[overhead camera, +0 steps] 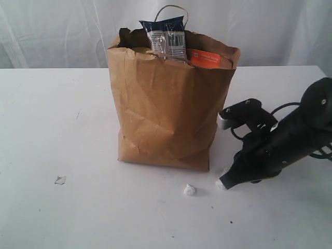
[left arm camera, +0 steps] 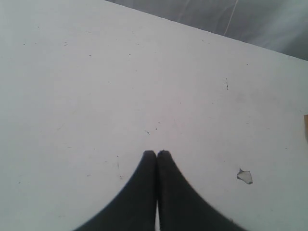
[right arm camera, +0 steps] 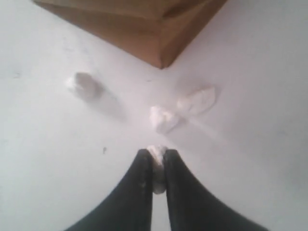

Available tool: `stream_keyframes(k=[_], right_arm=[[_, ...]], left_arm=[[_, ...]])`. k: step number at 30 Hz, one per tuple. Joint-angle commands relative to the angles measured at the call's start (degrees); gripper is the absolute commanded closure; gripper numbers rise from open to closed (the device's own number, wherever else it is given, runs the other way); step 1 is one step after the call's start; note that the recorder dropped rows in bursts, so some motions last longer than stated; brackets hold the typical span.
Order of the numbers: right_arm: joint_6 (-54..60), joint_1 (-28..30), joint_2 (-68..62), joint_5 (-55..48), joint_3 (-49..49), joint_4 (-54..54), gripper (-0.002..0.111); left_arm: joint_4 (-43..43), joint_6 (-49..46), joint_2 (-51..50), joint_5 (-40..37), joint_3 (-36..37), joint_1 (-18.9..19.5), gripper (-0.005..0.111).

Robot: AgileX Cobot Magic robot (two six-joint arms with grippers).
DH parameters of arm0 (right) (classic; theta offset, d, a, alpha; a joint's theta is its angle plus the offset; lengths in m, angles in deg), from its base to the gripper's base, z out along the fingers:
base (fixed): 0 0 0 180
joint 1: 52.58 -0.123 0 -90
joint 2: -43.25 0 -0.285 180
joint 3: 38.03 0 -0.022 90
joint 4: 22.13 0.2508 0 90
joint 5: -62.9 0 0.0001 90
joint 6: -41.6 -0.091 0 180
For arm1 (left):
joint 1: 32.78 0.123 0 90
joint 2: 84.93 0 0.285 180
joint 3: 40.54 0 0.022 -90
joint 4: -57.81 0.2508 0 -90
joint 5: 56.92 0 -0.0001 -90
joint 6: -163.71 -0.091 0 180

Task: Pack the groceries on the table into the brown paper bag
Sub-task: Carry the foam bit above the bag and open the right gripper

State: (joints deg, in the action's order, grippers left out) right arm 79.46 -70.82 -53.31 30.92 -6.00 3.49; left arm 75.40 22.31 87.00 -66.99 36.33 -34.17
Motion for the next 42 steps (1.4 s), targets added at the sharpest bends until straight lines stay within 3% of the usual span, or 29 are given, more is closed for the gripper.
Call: stream_keyframes(k=[1, 5, 9, 15, 16, 26, 35, 42], right_arm=[[-1.09, -0.01, 7.74, -13.35, -1.98, 4.79, 0.108], [-0.56, -0.01, 13.86, -23.21, -3.41, 15.32, 0.108], [0.24, -0.01, 19.11, -24.30, -4.94, 33.14, 0.108], [25.92, -0.01, 20.94, -20.05, -5.73, 72.07, 0.108], [31.14, -0.01, 20.78, -18.38, -5.73, 74.33, 0.108], [36.80, -0.01, 15.16, -2.99, -17.13, 74.33, 0.108], [33.19, -0.01, 1.23, -2.83, -29.39, 74.33, 0.108], [34.25, -0.01, -5.79, -0.67, -30.68, 74.33, 0.108]], left_arm=[[0.20, -0.03, 0.28, -0.03, 0.35, 0.18, 0.107], [0.20, -0.03, 0.28, -0.03, 0.35, 0.18, 0.107], [0.20, -0.03, 0.28, -0.03, 0.35, 0.18, 0.107], [0.20, -0.03, 0.28, -0.03, 0.35, 0.18, 0.107], [0.20, -0.03, 0.28, -0.03, 0.35, 0.18, 0.107], [0.20, -0.03, 0.28, -0.03, 0.35, 0.18, 0.107], [0.20, -0.03, 0.28, -0.03, 0.35, 0.18, 0.107], [0.20, -0.03, 0.28, -0.03, 0.35, 0.18, 0.107]])
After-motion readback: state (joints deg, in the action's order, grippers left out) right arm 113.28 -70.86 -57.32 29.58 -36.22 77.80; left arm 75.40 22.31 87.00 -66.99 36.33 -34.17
